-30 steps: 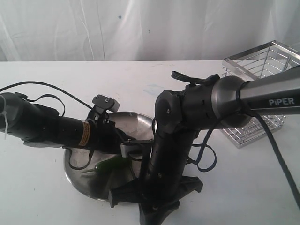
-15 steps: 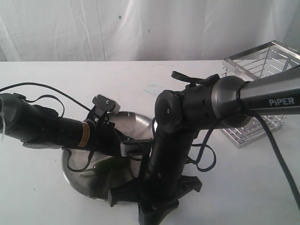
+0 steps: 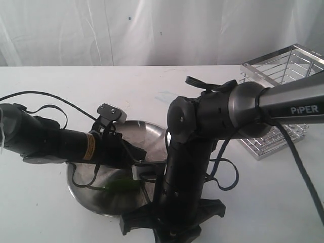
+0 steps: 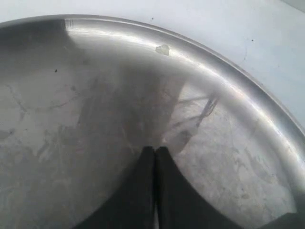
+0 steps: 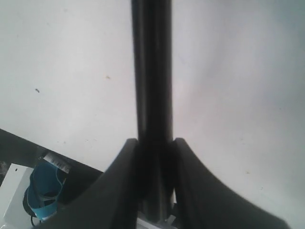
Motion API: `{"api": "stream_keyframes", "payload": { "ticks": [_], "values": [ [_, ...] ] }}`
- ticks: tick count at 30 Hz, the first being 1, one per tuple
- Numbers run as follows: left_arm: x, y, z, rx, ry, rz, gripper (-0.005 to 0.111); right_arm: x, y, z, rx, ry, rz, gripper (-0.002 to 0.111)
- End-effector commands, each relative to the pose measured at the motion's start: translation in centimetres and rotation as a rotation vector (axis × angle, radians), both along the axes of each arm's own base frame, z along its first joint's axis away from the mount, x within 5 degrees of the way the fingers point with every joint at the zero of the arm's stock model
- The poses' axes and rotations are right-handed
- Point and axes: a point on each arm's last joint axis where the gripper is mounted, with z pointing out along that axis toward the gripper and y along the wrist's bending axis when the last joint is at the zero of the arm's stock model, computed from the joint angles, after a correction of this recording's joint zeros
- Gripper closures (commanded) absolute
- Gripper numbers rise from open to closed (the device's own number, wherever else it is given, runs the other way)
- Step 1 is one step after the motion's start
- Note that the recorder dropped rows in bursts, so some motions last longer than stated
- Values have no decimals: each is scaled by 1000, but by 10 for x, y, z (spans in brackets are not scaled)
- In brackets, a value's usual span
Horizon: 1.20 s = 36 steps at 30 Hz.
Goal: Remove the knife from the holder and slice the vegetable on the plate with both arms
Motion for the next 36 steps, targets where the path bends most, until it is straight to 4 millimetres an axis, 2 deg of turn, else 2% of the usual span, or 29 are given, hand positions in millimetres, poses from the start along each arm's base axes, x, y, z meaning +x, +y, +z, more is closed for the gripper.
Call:
{"api": "stream_keyframes", "payload": {
  "ticks": [1,7,10,13,16,24,27,31,36],
  "values": [
    [-13,22,-37,209,111,24,107,0,-1,3,16,-14,5,108],
    [1,32,11,28,-4,102,107,1,1,6,33,-39,-2,108],
    [2,37,27,-15,-11,119,107,1,0,6,30,-34,0,108],
    [-3,36,27,44,-24,30,107,1,1,6,36,-37,-5,108],
    [-4,34,29,18,-28,13,107,1,1,6,39,-37,-9,108],
    [-6,19,50,-265,-61,-32,107,2,2,6,42,-43,-9,108],
    [-7,20,45,-203,-55,-49,107,3,2,6,46,-52,-13,108],
    [-8,28,34,-103,-20,11,107,3,2,6,48,-52,-15,108],
    [-11,29,20,-79,11,5,107,3,3,6,55,-50,-23,108]
  ]
}}
